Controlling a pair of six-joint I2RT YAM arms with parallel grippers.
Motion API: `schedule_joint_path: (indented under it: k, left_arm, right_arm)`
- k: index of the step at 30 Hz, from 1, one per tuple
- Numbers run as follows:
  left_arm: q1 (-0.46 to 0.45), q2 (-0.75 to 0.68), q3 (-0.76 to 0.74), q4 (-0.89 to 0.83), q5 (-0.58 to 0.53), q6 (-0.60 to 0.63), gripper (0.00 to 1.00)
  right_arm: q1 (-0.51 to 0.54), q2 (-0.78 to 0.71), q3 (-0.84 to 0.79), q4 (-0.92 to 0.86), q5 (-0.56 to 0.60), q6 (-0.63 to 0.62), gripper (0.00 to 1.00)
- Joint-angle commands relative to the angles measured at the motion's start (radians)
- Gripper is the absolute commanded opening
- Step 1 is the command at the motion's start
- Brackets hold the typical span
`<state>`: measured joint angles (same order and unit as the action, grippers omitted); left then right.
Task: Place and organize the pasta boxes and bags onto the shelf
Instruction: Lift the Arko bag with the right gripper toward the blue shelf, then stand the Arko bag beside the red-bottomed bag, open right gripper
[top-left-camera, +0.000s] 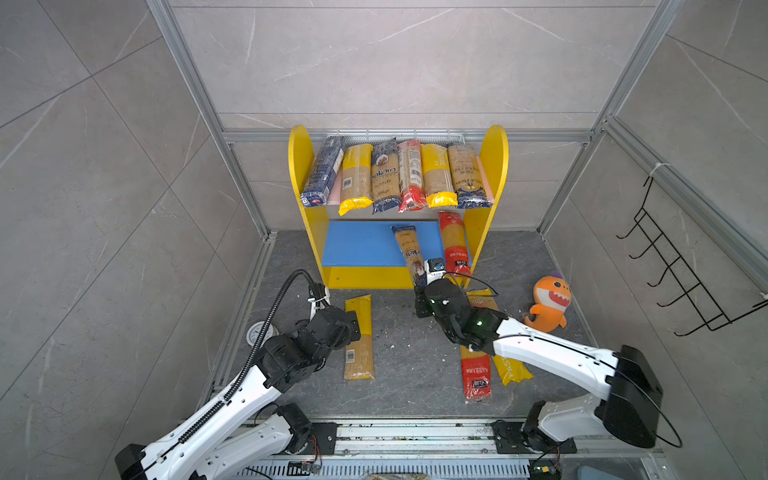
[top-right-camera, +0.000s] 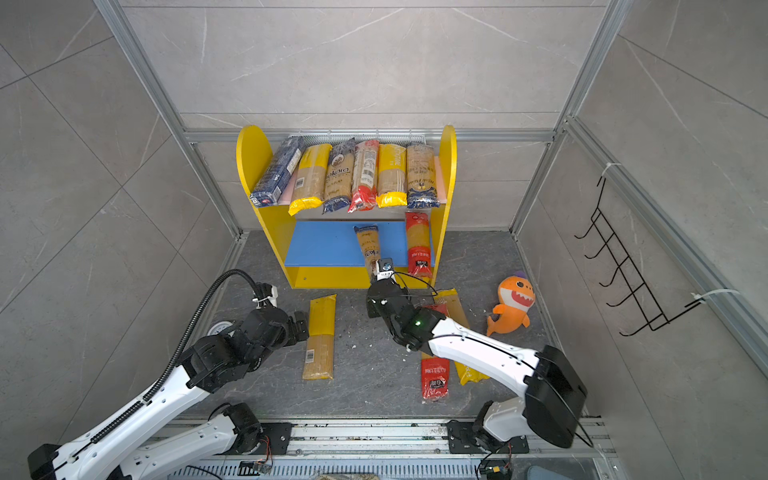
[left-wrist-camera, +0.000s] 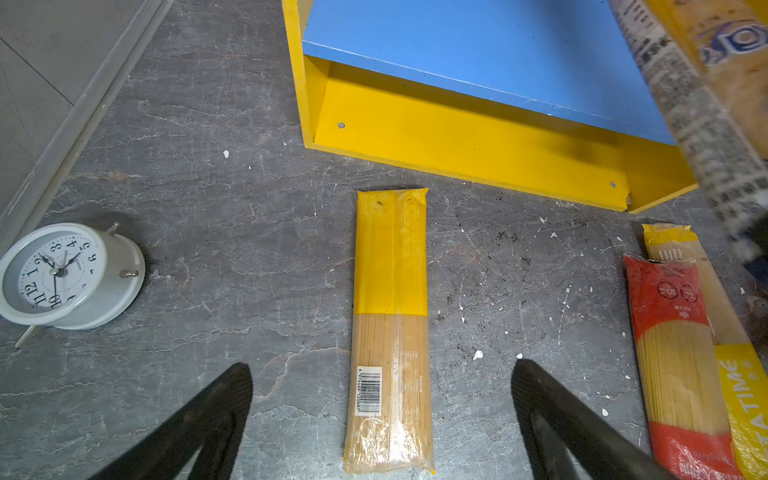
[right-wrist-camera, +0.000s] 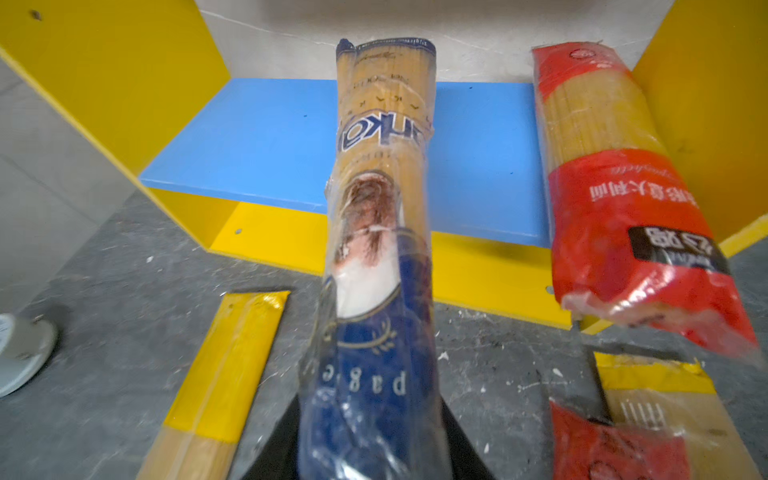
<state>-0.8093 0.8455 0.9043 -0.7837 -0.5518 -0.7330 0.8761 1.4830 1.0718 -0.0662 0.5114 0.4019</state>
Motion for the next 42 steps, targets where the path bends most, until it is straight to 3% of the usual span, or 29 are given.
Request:
schedule_joint_path:
  k: [1, 11, 21, 22, 26, 32, 34, 42]
  left_arm:
    - [-0.004, -0.001, 0.025, 0.031, -0.026, 0.038, 1.0]
    - [-0.003, -0.058, 0.0, 0.034, -0.034, 0.054, 1.0]
    - [-0.004, -0.058, -0.014, 0.04, -0.036, 0.064, 1.0]
    - [-0.004, -0.062, -0.017, 0.04, -0.036, 0.065, 1.0]
    - [-0.004, -0.072, -0.027, 0.037, -0.034, 0.06, 1.0]
    - [-0.004, -0.078, -0.035, 0.04, -0.03, 0.054, 1.0]
    - [-0.004, -0.078, -0.039, 0.04, -0.027, 0.047, 1.0]
    - [-0.004, -0.111, -0.079, 0.032, -0.013, 0.017, 1.0]
  right_arm:
    - [-0.038, 0.083, 0.123, 0.226, 0.124, -0.029, 0.0]
    - [-0.121, 0.25, 0.233, 0.175, 0.218, -0.011, 0.0]
    - [-0.185, 0.298, 0.278, 0.104, 0.179, 0.006, 0.0]
    - [-0.187, 0.297, 0.279, 0.095, 0.174, 0.007, 0.03]
    - [-0.192, 0.285, 0.266, 0.094, 0.145, 0.007, 0.4]
    - [-0.192, 0.251, 0.274, 0.056, 0.064, -0.006, 0.61]
    - [-0.192, 0.233, 0.268, 0.05, 0.026, -0.008, 0.79]
    - [-0.187, 0.157, 0.249, -0.023, -0.039, 0.027, 0.82]
